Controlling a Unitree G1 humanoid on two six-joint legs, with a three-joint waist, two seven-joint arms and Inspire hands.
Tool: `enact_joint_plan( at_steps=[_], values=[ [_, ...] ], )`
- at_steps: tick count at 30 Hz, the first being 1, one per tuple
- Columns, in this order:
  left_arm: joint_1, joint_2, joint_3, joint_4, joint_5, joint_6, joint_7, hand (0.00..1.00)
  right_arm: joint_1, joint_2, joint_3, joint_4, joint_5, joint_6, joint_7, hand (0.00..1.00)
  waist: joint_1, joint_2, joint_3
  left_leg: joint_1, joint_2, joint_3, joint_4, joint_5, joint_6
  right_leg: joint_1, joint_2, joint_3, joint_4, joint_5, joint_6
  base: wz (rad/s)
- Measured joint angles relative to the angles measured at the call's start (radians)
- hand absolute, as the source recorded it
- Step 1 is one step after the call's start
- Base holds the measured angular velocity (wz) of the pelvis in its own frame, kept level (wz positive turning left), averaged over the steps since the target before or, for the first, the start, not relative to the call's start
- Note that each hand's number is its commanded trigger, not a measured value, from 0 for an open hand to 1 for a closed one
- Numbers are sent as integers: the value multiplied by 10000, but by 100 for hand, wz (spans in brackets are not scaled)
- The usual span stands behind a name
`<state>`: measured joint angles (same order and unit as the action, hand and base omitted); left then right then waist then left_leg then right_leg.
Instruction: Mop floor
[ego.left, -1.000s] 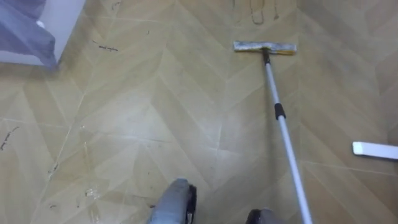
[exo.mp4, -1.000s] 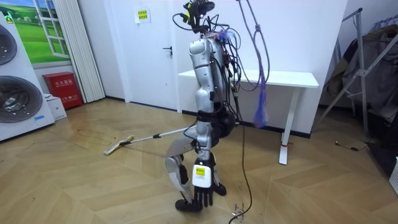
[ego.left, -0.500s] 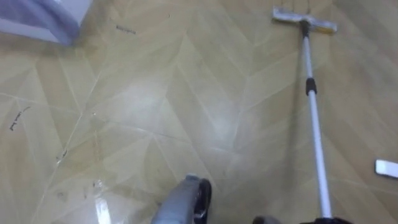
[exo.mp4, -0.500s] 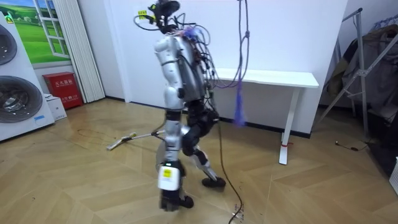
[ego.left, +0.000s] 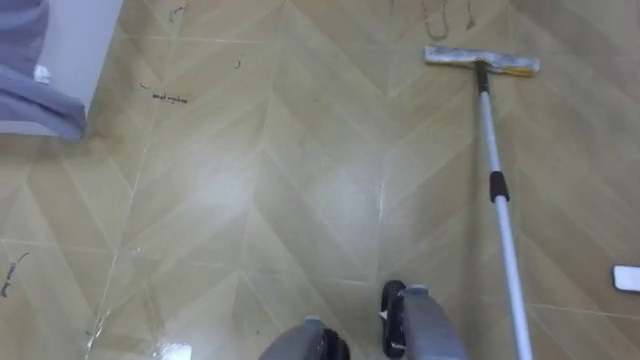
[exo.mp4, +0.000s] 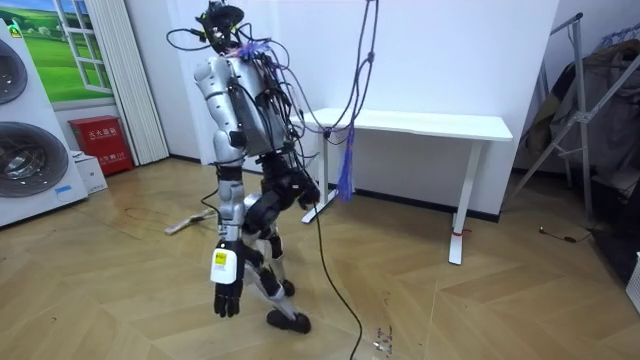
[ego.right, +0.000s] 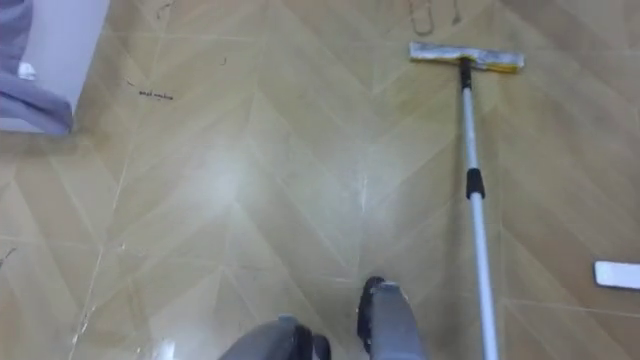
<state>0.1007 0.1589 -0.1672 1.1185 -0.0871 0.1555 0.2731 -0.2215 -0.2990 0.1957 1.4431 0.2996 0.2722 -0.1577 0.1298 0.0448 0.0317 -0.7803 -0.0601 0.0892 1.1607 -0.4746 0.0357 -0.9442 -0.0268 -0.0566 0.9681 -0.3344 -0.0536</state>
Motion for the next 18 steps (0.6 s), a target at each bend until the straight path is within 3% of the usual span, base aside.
enact_joint_plan(
  at_steps=[1,2,3,4,5,6,7,8,9,10,11,12,13,14,15,16,18],
  values=[
    [62,190,-224,-56,-27,51,17,0,-531,-140,172,-76,-88,-29,13,100,183,-262,13,-691,223,172,1493,1112,-459,7,136,192,481,-245,-58,0],
    [77,245,-323,-62,-58,70,31,0,-795,-200,243,-83,-94,-69,48,100,300,-370,9,-1023,310,204,2143,1821,-485,42,228,284,685,-393,-102,-5],
    [76,297,-475,-77,-203,84,26,0,-1266,-335,410,-177,18,-171,110,100,566,-545,50,-1634,356,152,3084,2785,-526,170,349,355,968,-645,-144,-3],
    [110,313,-612,-236,-196,100,2,0,-1523,-445,559,-304,158,-338,173,100,692,-627,94,-2164,422,108,3109,2613,-300,342,366,328,1159,-918,-188,3],
    [166,317,-639,-351,-190,101,-30,0,-1656,-465,583,-388,213,-441,220,100,774,-675,112,-2396,489,116,2749,2419,-247,441,367,312,1225,-1050,-202,13],
    [270,315,-651,-527,-180,87,-187,0,-1856,-477,592,-416,442,-561,380,100,927,-757,153,-2570,547,85,1399,2144,-236,742,358,291,1263,-1290,-240,14],
    [403,316,-654,-676,-156,90,-378,0,-1912,-445,610,-419,739,-578,556,100,1002,-750,130,-2463,653,46,-431,2131,-253,1140,360,227,1167,-1569,-152,12],
    [473,329,-653,-723,-147,83,-473,0,-1887,-416,640,-418,879,-575,648,100,1003,-732,132,-2351,724,39,-1302,2151,-280,1372,359,205,1107,-1721,-118,7],
    [630,336,-641,-733,-118,93,-658,0,-1698,-368,677,-428,1069,-536,807,100,977,-696,136,-2074,804,-30,-2466,2417,-184,1888,300,165,1018,-2032,-64,24],
    [688,336,-645,-737,-67,103,-849,0,-1184,-378,696,-450,1303,-585,907,100,843,-581,40,-1832,757,43,-2489,2614,1,2454,90,-38,785,-2326,47,40],
    [705,336,-643,-738,-34,87,-918,0,-878,-394,694,-443,1350,-598,932,100,769,-567,5,-1657,681,134,-2483,2504,175,2712,-11,-73,671,-2426,186,63],
    [639,302,-644,-799,49,76,-976,0,-371,-480,698,-375,1419,-610,945,100,656,-490,-44,-1398,564,354,-2457,2161,727,3023,-225,-57,527,-2533,344,47],
    [582,283,-640,-800,88,55,-1019,0,-173,-542,698,-256,1404,-624,949,100,638,-464,-60,-1310,460,432,-2423,1998,970,3033,-299,101,772,-2527,363,37],
    [450,271,-634,-852,153,20,-1088,0,194,-680,732,4,1317,-617,944,100,578,-434,-73,-1121,127,550,-2349,1687,1179,2745,-525,324,1679,-2183,692,33],
    [401,240,-546,-964,255,-36,-1084,0,687,-817,822,99,1247,-614,819,100,387,-177,-158,-971,-94,530,-2174,1374,1450,2400,-593,512,2624,-1486,832,42],
    [313,198,-330,-1056,448,-135,-1040,0,1219,-874,853,88,1227,-620,609,100,261,66,-302,-860,-261,457,-2140,1092,1569,1947,-563,650,3252,-1187,873,35],
    [212,187,-97,-1197,605,-271,-869,0,1547,-734,848,55,1158,-662,339,100,86,313,-230,-564,-358,423,-2241,825,1638,1125,-366,780,3409,-1193,866,6]
  ],
)
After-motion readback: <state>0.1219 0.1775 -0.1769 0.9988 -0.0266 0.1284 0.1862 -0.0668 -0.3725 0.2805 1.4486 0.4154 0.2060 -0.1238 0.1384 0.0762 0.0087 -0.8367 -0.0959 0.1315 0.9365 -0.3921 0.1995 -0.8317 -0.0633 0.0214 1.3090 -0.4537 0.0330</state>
